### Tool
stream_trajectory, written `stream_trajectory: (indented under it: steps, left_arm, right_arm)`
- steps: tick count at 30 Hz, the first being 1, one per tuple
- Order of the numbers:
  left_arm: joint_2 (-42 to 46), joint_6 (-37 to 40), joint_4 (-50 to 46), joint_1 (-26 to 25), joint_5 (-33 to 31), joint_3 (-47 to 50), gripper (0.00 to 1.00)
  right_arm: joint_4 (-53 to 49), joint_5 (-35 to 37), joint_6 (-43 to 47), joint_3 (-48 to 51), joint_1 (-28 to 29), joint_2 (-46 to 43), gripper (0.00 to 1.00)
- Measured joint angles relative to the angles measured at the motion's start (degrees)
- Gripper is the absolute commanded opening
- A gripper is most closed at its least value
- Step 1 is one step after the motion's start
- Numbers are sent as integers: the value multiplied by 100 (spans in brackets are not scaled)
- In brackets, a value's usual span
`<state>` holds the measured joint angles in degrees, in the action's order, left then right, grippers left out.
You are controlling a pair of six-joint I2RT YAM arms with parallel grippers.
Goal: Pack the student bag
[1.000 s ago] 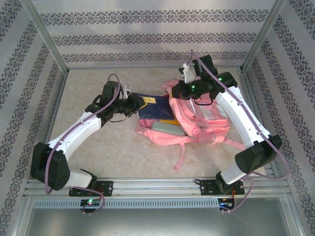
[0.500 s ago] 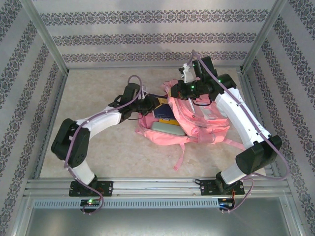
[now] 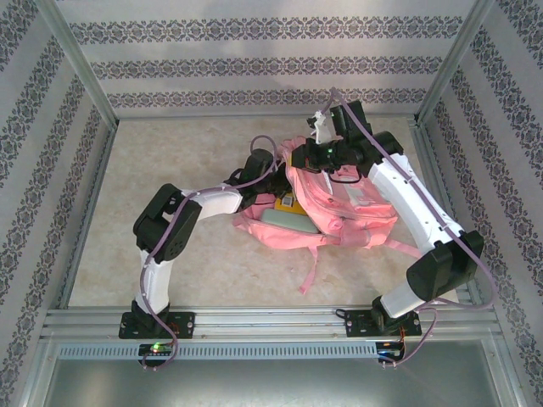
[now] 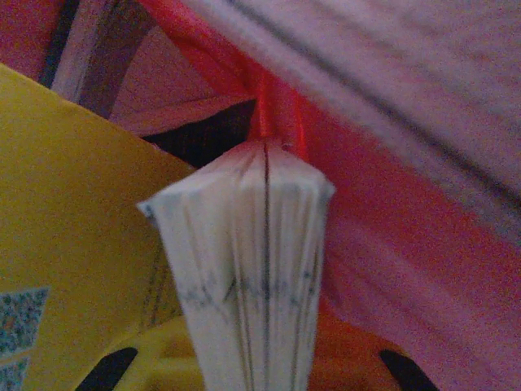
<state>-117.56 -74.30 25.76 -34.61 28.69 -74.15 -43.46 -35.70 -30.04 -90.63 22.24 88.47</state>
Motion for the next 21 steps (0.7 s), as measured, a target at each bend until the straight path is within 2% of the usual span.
stream_trajectory:
  steps: [2,6,10,12,17,21]
  left_arm:
    - [-160,-59,50,-22,-11,-136,3]
    - [-409,-120,44,-107,-85,-413,14]
    - [-479,-168,35,-142,-149,-496,41]
    - [-479,-181,0,-166,-170,-509,51]
    - [-417,-162,-66,-170,-164,-496,58]
    - [44,-94,-243,-144,-37,0,62]
  right_arm:
    - [90,0,-46,74,0,-2,0]
    - [223,7,-162,188,2,0,0]
    - [291,24,-179,192,4,0,0]
    - [308,22,-179,192,4,0,0]
    - [345,24,-173,225,4,-9,0]
    - [442,0,-155,459,0,-125,0]
